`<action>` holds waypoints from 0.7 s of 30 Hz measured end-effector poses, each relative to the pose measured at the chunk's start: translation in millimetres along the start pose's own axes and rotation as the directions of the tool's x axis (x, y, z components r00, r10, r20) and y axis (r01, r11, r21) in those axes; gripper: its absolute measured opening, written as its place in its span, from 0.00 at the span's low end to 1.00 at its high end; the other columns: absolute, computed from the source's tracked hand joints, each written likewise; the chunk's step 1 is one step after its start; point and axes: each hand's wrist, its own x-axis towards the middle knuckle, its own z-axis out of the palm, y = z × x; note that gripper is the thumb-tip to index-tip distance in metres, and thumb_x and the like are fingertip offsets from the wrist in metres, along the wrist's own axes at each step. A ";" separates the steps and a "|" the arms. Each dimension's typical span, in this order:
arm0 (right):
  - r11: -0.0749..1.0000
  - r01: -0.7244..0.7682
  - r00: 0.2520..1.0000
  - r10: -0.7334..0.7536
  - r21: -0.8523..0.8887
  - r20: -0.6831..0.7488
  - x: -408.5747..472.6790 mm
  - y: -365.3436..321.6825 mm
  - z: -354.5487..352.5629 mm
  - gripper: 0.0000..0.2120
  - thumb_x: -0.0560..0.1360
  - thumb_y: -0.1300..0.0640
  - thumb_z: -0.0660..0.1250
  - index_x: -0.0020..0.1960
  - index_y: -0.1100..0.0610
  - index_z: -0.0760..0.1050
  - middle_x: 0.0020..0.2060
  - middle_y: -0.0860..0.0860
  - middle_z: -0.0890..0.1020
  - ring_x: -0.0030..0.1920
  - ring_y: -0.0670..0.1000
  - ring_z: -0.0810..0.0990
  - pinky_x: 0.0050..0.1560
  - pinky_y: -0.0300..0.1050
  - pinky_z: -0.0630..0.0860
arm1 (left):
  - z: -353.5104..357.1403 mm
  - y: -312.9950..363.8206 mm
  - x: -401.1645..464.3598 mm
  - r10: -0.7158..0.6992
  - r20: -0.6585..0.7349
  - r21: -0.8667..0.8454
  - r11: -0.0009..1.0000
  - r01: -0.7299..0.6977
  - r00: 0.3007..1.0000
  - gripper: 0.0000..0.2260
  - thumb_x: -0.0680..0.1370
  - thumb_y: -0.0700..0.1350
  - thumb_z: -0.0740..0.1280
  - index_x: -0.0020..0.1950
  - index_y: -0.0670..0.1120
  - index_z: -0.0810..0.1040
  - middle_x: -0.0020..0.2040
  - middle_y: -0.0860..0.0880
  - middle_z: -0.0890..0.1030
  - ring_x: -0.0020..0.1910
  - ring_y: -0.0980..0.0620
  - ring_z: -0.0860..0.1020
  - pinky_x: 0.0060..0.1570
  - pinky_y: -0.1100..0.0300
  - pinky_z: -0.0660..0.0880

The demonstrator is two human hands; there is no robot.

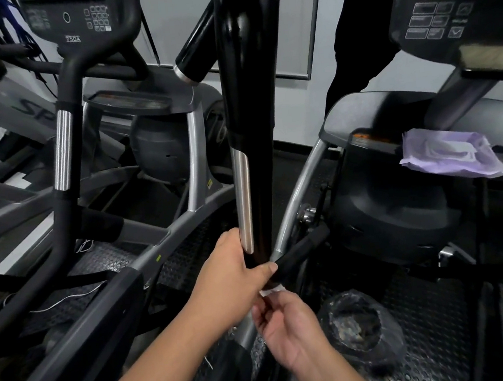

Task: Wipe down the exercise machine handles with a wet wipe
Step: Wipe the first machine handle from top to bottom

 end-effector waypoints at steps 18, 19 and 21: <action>0.979 0.136 0.991 -0.133 -0.151 0.033 -35.6 9.9 10.1 0.06 0.78 0.66 0.65 0.52 0.66 0.79 0.44 0.63 0.85 0.39 0.55 0.81 0.39 0.46 0.76 | 43.9 -38.0 -36.2 -0.307 -0.144 -0.435 0.874 0.218 0.941 0.05 0.79 0.38 0.67 0.45 0.47 0.78 0.36 0.50 0.83 0.31 0.61 0.78 0.34 0.68 0.74; 0.971 0.150 0.989 -0.149 -0.186 0.016 -34.7 9.2 7.2 0.08 0.78 0.65 0.65 0.53 0.66 0.80 0.43 0.61 0.84 0.41 0.54 0.78 0.41 0.46 0.74 | 45.8 -40.3 -34.2 -0.326 -0.155 -0.460 0.859 0.224 0.933 0.06 0.80 0.38 0.67 0.46 0.47 0.78 0.37 0.49 0.83 0.31 0.60 0.77 0.34 0.66 0.74; 0.952 0.188 0.980 -0.197 -0.243 -0.014 -33.4 6.7 1.9 0.07 0.77 0.64 0.64 0.52 0.63 0.80 0.37 0.55 0.83 0.39 0.51 0.76 0.39 0.45 0.71 | 48.7 -45.3 -29.6 -0.408 -0.143 -0.566 0.781 0.264 0.902 0.05 0.80 0.37 0.67 0.50 0.48 0.78 0.41 0.44 0.83 0.33 0.54 0.78 0.37 0.58 0.75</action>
